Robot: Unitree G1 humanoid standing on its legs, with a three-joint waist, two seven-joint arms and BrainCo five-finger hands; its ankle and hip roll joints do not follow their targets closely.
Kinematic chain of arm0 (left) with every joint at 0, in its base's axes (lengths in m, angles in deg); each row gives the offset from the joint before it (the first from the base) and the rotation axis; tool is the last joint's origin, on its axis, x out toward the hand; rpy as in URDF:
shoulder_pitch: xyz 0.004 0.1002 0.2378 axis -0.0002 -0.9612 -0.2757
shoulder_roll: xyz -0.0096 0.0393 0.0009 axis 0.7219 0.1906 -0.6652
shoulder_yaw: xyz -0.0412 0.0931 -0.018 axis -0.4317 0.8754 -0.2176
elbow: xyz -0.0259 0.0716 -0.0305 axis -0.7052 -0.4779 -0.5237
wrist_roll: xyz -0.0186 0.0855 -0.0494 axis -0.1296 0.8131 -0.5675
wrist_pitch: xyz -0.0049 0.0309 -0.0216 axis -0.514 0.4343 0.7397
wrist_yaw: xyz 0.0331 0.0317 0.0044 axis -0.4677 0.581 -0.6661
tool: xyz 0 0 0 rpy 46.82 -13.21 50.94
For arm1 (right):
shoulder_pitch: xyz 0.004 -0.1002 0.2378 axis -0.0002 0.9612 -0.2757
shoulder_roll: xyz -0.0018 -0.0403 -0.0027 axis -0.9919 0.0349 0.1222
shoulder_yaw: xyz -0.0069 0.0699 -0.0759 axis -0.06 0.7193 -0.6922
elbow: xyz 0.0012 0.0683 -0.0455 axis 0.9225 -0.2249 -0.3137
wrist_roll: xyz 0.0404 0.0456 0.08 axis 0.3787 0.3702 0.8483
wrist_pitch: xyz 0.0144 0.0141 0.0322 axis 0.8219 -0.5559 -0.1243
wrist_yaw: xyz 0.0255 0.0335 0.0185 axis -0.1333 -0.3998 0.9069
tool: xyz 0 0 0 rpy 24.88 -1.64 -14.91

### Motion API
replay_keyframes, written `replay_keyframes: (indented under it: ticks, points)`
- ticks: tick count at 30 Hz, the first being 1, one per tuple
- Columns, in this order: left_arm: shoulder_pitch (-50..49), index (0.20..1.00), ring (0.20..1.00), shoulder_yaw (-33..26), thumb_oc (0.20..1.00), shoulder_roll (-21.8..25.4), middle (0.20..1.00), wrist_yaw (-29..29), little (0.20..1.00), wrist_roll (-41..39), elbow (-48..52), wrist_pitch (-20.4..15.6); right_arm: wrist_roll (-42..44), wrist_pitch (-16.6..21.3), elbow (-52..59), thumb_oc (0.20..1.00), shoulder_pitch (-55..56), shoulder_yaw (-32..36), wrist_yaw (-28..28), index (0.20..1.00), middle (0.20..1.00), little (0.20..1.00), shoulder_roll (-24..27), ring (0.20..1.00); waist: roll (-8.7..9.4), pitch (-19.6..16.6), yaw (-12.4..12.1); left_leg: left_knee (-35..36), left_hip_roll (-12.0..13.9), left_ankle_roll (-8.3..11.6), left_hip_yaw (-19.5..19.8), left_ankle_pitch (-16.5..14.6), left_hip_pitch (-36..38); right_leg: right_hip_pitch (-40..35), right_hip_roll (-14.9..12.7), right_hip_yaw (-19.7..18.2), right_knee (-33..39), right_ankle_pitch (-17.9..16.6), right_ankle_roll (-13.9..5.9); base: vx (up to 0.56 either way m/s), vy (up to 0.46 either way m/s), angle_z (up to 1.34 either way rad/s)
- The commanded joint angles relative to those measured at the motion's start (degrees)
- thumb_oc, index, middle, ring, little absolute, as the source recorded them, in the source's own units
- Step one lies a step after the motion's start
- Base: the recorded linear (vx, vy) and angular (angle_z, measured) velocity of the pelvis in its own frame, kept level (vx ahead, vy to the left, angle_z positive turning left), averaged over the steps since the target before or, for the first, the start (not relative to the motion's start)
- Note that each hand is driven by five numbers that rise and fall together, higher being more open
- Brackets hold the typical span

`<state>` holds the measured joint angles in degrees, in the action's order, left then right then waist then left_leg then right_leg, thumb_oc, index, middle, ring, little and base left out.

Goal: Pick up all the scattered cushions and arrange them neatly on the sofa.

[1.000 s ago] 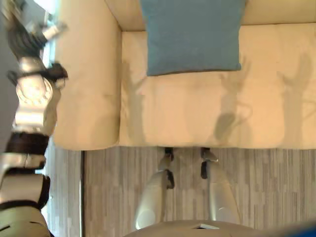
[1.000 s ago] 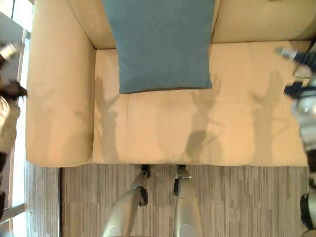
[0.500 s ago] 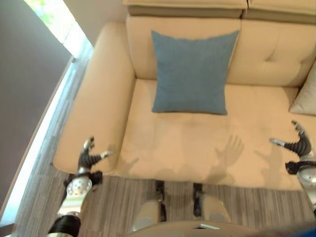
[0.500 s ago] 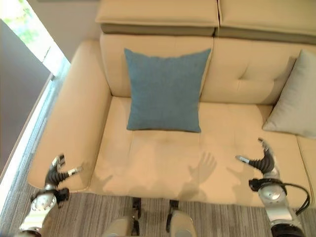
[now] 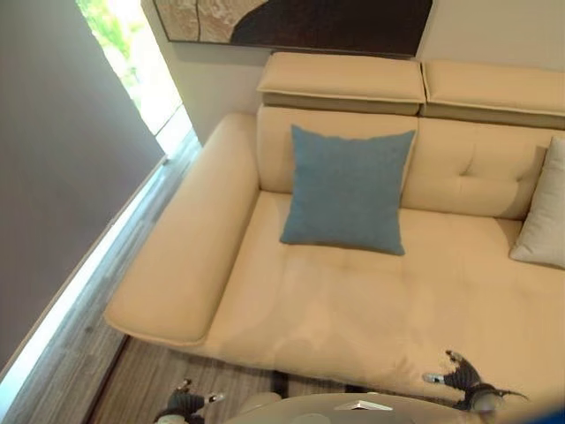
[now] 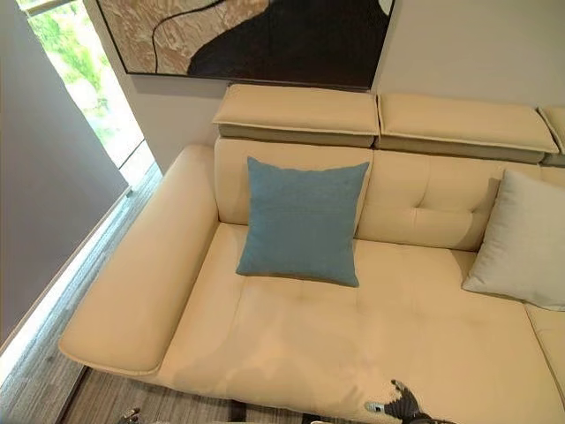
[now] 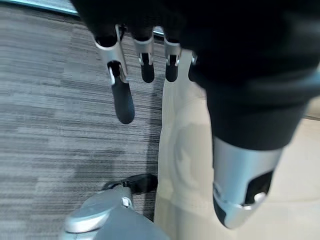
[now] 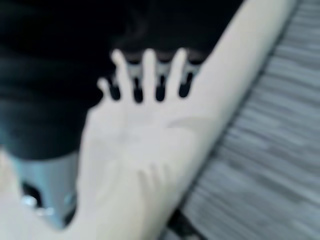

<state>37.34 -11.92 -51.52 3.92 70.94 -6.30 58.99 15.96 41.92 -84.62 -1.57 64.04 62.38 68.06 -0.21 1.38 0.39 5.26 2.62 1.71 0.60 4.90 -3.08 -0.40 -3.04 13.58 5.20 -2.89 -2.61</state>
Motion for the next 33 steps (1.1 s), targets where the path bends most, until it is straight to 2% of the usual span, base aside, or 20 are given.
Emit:
replay_keyframes:
  ticks: [1,3,4,7,9,12,13,14,15,16,18,19,20,22,23,26,27,29,31,33]
  points:
    - [6.6,1.0,1.0,0.3,1.0,1.9,1.0,-0.9,1.0,-1.3,1.3,-1.4,3.8,0.5,1.2,1.0,-4.3,-0.8,-0.6,1.0,1.0,1.0,0.3,1.0,3.14,4.4,-0.4,-6.8,1.3,4.53,-1.3,-3.9,-3.1,0.7,-1.2,0.8,-1.5,6.1,-2.34,-0.33,-0.042,0.36]
    - [8.2,1.0,1.0,1.6,1.0,1.7,1.0,-1.0,1.0,-1.4,1.9,-1.7,3.5,0.3,1.4,1.0,-5.7,-1.8,-1.0,1.0,1.0,1.0,0.9,1.0,3.89,5.7,-1.0,-10.8,-0.3,4.24,2.4,-5.6,-5.3,2.6,-1.9,0.2,-2.3,5.0,-2.12,-0.4,-0.012,0.58]
    - [8.6,1.0,1.0,1.9,1.0,1.4,1.0,-1.2,1.0,-1.8,2.1,-1.9,3.3,0.3,1.7,1.0,-5.9,-2.2,-0.9,1.0,1.0,1.0,1.5,1.0,4.41,5.7,-0.3,-15.0,-0.8,3.9,4.1,-9.5,-4.5,5.4,-3.0,-0.1,-3.2,4.2,-2.1,-0.26,0.032,0.24]
    - [8.8,1.0,1.0,2.5,1.0,0.9,1.0,-1.1,1.0,-1.8,2.6,-2.0,3.2,-0.5,1.7,1.0,-8.3,-2.7,-1.0,1.0,1.0,1.0,2.2,1.0,4.15,5.3,-0.1,-19.4,0.9,3.79,4.3,-11.3,-2.2,6.9,-3.8,-0.3,-4.0,3.5,-2.0,-0.17,0.097,-0.07]
    - [9.1,1.0,1.0,3.4,1.0,0.1,1.0,-1.4,1.0,-1.3,2.9,-2.3,3.2,-0.4,2.5,1.0,-9.3,-3.4,-1.0,1.0,1.0,1.0,2.6,1.0,3.42,4.8,0.0,-21.0,2.0,4.18,6.3,-12.1,1.6,7.9,-4.0,-1.1,-4.6,2.4,-2.57,-0.14,0.186,0.07]
    - [10.2,1.0,1.0,5.2,1.0,-0.2,1.0,-1.2,1.0,-0.9,3.8,-2.6,4.7,-0.8,1.0,1.0,-11.2,-3.2,0.3,1.0,1.0,1.0,3.4,1.0,2.85,4.2,1.0,-18.2,3.2,4.81,7.8,-12.0,5.3,10.5,-5.2,-0.8,-6.0,0.9,-3.37,-0.16,0.19,0.09]
    - [11.2,1.0,1.0,6.1,1.0,-0.1,1.0,-1.2,1.0,-1.1,4.4,-2.7,5.3,-1.1,-0.3,1.0,-12.4,-2.9,0.8,1.0,1.0,1.0,4.2,1.0,2.69,4.1,1.1,-16.1,3.1,4.42,8.2,-13.9,6.4,11.4,-5.7,-0.9,-6.4,0.4,-3.93,-0.36,0.388,0.05]
    - [12.4,1.0,1.0,7.7,1.0,0.1,1.0,-0.9,1.0,-0.4,5.5,-2.7,6.4,-1.6,-1.9,1.0,-13.9,-2.0,1.0,1.0,1.0,1.0,4.6,1.0,3.06,4.4,1.1,-14.7,1.4,3.3,8.3,-17.5,6.7,12.9,-7.3,-0.8,-7.3,-1.1,-4.99,-0.25,0.248,-0.13]
    - [12.4,1.0,1.0,7.7,1.0,0.1,1.0,-0.9,1.0,-0.4,5.5,-2.7,6.4,-1.6,-1.9,1.0,-13.9,-2.0,1.0,1.0,1.0,1.0,4.6,1.0,3.08,4.4,1.1,-14.7,1.4,3.27,8.3,-17.6,6.7,12.9,-7.3,-0.8,-7.3,-1.1,-5.02,-0.24,0.235,-0.07]
    - [12.8,1.0,1.0,8.1,1.0,0.3,1.0,-0.8,1.0,0.0,5.7,-2.6,6.5,-2.0,-2.3,1.0,-14.4,-1.9,1.1,1.0,1.0,1.0,4.4,1.0,3.56,4.6,1.1,-13.8,0.5,2.51,7.9,-19.8,7.3,13.6,-8.3,-1.0,-7.5,-2.2,-5.75,-0.17,0.186,0.02]
    - [13.0,1.0,1.0,8.5,1.0,0.4,1.0,-0.9,1.0,0.6,5.5,-2.6,7.0,-2.5,-3.1,1.0,-14.7,-0.9,1.4,1.0,1.0,1.0,3.8,1.0,4.45,4.7,0.7,-13.2,-1.5,1.32,7.6,-21.4,7.3,14.4,-10.1,-1.2,-6.4,-4.6,-7.49,-0.22,0.26,0.08]
    - [13.1,1.0,1.0,8.5,1.0,0.4,1.0,-0.9,1.0,0.6,5.5,-2.6,7.0,-2.5,-3.1,1.0,-14.7,-0.9,1.4,1.0,1.0,1.0,3.8,1.0,4.51,4.7,0.7,-13.2,-1.6,1.27,7.6,-21.4,7.3,14.4,-10.1,-1.3,-6.4,-4.7,-7.53,-0.27,0.307,-0.07]
    - [12.8,1.0,1.0,8.1,1.0,0.5,1.0,-1.0,1.0,1.3,4.9,-2.3,6.9,-3.1,-3.9,1.0,-15.2,-0.5,1.6,1.0,1.0,1.0,3.5,1.0,5.33,5.4,-0.1,-13.4,-3.7,0.3,7.3,-21.7,6.8,14.9,-11.7,-1.1,-4.4,-6.6,-9.05,-0.27,0.271,0.01]
    - [12.7,1.0,1.0,7.8,1.0,0.8,1.0,-1.1,1.0,2.0,4.6,-2.2,6.7,-3.5,-4.5,1.0,-15.6,-0.2,1.7,1.0,1.0,1.0,3.4,1.0,5.62,5.8,-0.4,-13.7,-4.3,0.11,6.9,-21.6,6.3,15.3,-12.5,-0.6,-3.5,-7.7,-9.85,-0.3,0.237,0.0]
    - [12.9,1.0,1.0,8.6,1.0,1.7,1.0,-0.6,1.0,3.7,4.7,-1.8,6.6,-3.8,-5.8,1.0,-16.6,-0.3,2.1,1.0,1.0,1.0,3.5,1.0,5.4,7.0,-1.4,-15.1,-4.4,-0.35,6.3,-20.9,4.6,15.3,-12.4,-0.2,-4.4,-5.7,-10.02,-0.37,0.187,-0.15]
    - [12.1,1.0,1.0,9.4,1.0,2.9,1.0,0.7,1.0,4.4,5.8,-1.1,7.1,-4.3,-8.0,1.0,-17.8,0.1,3.0,1.0,1.0,1.0,5.2,1.0,5.68,6.7,-3.3,-15.1,-5.8,-1.65,6.2,-18.6,2.5,12.6,-11.1,-2.4,-12.4,-1.3,-7.87,-0.31,0.183,-0.31]
    - [12.1,1.0,1.0,9.4,1.0,3.0,1.0,0.7,1.0,4.4,5.8,-1.1,7.1,-4.3,-8.0,1.0,-17.8,0.1,3.0,1.0,1.0,1.0,5.2,1.0,5.85,6.6,-3.2,-15.0,-6.0,-1.7,6.2,-18.3,2.3,12.8,-11.3,-2.4,-12.4,-1.4,-7.92,-0.13,0.104,-0.36]
    - [11.0,1.0,1.0,9.6,1.0,3.7,1.0,1.2,1.0,4.6,5.8,-0.7,7.5,-4.3,-9.5,1.0,-18.7,0.4,2.9,1.0,1.0,1.0,5.7,1.0,5.81,4.6,-5.3,-12.4,-6.0,-2.3,6.3,-15.8,1.4,9.4,-8.4,-3.0,-16.5,3.0,-6.9,-0.19,0.089,-0.23]
    - [10.5,1.0,1.0,9.7,1.0,3.9,1.0,1.2,1.0,5.0,5.8,-0.5,7.3,-4.7,-10.3,1.0,-19.5,0.5,2.3,1.0,1.0,1.0,5.4,1.0,6.58,3.1,-7.7,-9.8,-6.1,-1.78,5.0,-13.8,0.1,4.1,-7.6,-0.9,-12.4,4.0,-6.7,-0.23,-0.005,-0.25]
    - [9.8,1.0,1.0,9.8,1.0,3.4,1.0,1.1,1.0,5.5,5.5,-0.5,7.0,-4.8,-10.6,1.0,-20.2,0.2,1.9,1.0,1.0,1.0,5.1,1.0,6.48,2.2,-8.0,-8.1,-5.5,-1.6,4.3,-13.0,0.1,4.3,-7.1,-0.1,-9.1,3.2,-6.74,-0.16,-0.061,-0.28]
